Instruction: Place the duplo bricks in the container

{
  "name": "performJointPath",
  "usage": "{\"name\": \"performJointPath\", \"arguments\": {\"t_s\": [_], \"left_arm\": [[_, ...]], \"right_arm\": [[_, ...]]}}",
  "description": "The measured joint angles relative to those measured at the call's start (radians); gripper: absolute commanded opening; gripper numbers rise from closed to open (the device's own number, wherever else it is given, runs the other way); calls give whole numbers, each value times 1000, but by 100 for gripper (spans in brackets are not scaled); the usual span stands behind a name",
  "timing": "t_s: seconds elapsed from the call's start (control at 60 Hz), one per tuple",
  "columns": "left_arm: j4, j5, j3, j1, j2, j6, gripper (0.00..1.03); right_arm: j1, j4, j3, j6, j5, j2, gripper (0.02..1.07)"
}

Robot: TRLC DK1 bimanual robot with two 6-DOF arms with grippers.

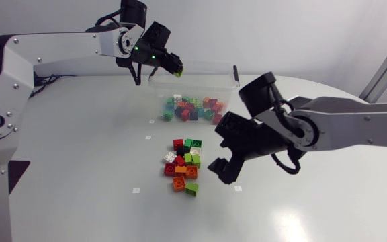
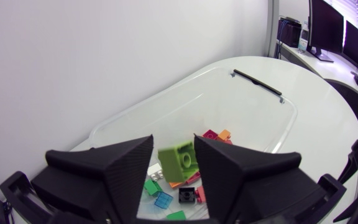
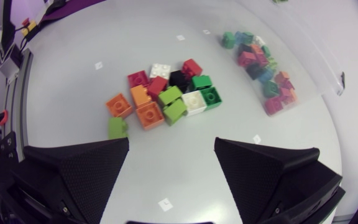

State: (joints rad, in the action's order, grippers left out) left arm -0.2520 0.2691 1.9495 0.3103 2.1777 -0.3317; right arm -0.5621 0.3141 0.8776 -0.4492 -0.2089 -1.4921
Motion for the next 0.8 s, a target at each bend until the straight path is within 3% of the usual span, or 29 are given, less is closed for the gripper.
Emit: {"name": "performJointPath", "arguments": {"t_s": [0.25,0.483,0.8], "left_arm": [[-13,-17,-26,-3,-13,0,98],[-33,-21,-286,-27,-229,-36,98],[-118,-34,-657,-69,-546,-222,98]], "right_arm": [[-135,12,-37,29,66,-2,97],[-196,11,-37,68,111,-85,97],[-222,6,4,109,158,-231,93]]}}
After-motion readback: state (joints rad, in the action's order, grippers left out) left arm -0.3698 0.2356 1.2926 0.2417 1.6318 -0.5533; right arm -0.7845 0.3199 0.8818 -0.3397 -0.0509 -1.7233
